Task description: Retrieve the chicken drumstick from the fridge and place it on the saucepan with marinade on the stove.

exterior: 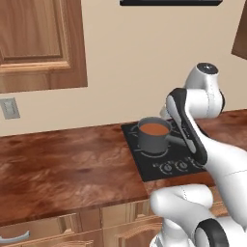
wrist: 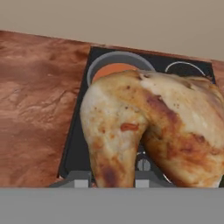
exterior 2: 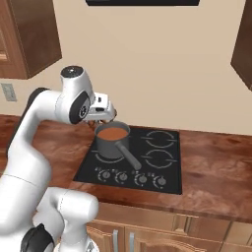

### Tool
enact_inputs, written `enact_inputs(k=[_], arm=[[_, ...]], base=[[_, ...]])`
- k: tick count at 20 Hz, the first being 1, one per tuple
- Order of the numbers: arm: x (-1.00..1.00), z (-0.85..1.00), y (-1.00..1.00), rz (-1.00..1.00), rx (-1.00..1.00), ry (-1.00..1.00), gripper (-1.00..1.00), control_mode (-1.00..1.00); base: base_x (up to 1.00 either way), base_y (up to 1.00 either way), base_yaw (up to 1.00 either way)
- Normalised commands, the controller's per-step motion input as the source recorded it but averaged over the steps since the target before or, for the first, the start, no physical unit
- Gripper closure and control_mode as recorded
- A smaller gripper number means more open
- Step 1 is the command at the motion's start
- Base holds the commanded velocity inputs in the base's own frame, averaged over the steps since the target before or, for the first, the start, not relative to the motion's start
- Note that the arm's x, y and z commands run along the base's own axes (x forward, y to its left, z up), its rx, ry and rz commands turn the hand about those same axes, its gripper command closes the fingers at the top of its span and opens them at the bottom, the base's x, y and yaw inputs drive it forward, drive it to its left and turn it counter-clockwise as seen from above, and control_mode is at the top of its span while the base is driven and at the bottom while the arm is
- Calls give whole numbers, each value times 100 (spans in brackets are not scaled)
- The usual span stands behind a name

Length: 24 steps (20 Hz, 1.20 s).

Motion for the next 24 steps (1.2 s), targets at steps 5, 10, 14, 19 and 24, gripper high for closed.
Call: enact_inputs(k=[5,10,14,19,24], arm=[[52,-27,0,0,1,0,100,-100],[64,-27,0,0,0,0,100,-100],[65,-28,0,0,0,0,100,-100],[60,-29,0,0,0,1,100,-100],[48,-28,0,0,0,2,100,-100]], base=[[0,0,0],[0,0,0],[0,0,0],[0,0,0],[0,0,0]])
